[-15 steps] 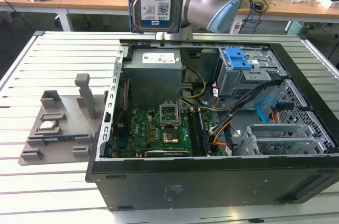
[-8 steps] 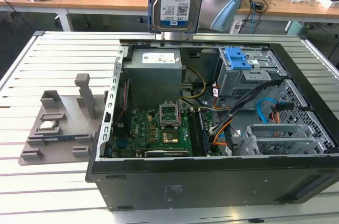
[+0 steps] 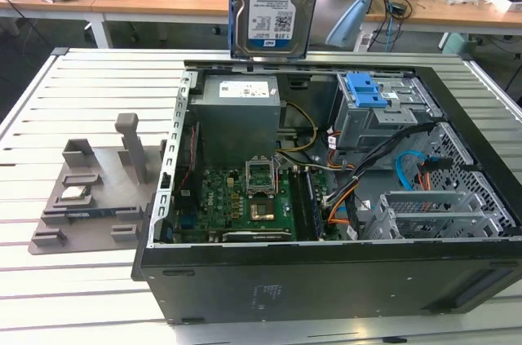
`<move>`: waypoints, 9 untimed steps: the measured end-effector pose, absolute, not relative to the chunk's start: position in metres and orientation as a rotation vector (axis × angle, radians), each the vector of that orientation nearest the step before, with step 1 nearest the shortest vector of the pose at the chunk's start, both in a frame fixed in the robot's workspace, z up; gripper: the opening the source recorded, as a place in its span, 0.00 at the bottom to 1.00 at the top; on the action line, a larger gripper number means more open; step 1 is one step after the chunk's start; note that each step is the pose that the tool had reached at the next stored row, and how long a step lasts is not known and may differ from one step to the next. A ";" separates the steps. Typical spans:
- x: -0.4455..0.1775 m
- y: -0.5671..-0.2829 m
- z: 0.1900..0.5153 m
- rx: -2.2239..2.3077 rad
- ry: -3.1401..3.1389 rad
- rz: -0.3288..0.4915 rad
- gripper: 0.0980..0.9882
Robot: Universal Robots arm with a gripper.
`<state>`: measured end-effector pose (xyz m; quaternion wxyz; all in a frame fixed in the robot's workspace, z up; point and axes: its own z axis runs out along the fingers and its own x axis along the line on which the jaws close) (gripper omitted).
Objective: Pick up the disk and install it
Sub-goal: 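Pick up the disk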
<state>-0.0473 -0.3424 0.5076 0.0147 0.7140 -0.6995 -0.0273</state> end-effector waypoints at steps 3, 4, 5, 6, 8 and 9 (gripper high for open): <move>-0.047 -0.350 0.507 2.222 -2.177 -0.084 0.30; -0.047 -0.352 0.507 2.222 -2.177 -0.084 0.30; -0.047 -0.354 0.507 2.222 -2.177 -0.084 0.30; -0.047 -0.356 0.507 2.222 -2.177 -0.084 0.30; -0.047 -0.359 0.507 2.222 -2.177 -0.084 0.30; -0.047 -0.361 0.507 2.222 -2.177 -0.084 0.30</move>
